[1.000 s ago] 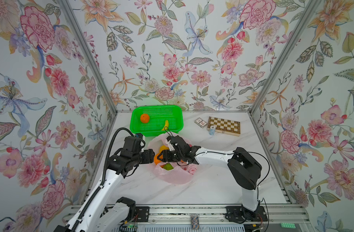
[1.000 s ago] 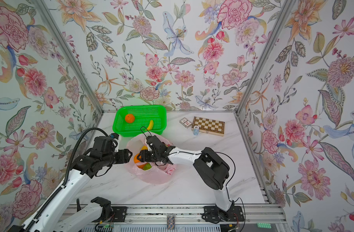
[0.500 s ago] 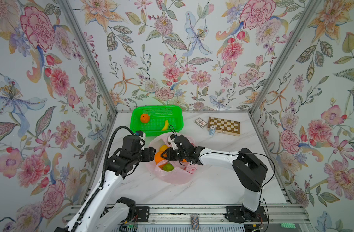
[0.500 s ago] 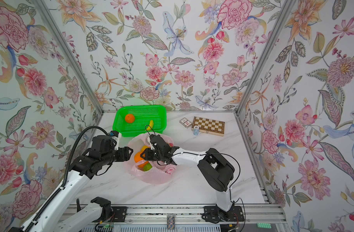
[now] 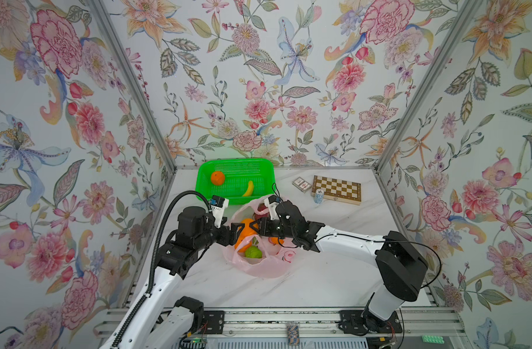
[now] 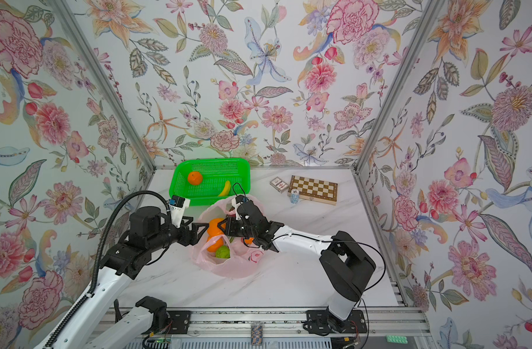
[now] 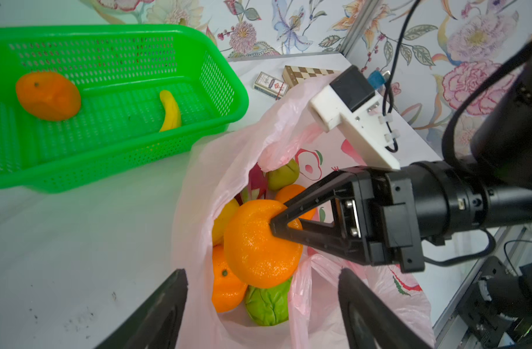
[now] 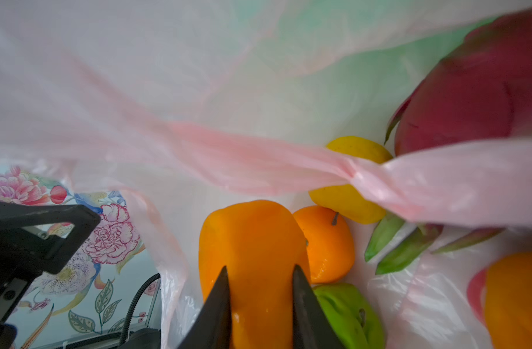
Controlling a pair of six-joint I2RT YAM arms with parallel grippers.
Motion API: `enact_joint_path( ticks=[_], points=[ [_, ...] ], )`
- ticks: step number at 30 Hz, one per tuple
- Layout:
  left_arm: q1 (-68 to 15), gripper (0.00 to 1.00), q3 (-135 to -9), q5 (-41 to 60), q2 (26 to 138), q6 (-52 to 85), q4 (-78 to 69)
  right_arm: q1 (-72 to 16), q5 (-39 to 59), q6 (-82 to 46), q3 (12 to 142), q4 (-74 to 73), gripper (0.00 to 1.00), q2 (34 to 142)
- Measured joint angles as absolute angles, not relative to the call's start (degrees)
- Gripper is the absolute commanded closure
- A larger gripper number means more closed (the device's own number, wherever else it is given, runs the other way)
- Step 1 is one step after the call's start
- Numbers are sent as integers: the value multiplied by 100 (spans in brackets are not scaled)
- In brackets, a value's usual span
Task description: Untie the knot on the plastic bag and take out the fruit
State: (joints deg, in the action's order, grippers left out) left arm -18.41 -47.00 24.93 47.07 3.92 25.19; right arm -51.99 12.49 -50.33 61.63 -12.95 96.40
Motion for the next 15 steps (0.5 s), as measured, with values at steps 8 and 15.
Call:
enact_joint_path(
  ticks=[8, 15],
  points=[
    [-1857, 1, -4700, 2727, 4904, -250, 2167, -5100, 1194, -5225, 5859, -1610, 73, 9166],
    [-2206, 1, -4700, 2663, 5052, -617, 2008, -5100, 1234, -5387, 5758, -1841, 73, 8801]
  ],
)
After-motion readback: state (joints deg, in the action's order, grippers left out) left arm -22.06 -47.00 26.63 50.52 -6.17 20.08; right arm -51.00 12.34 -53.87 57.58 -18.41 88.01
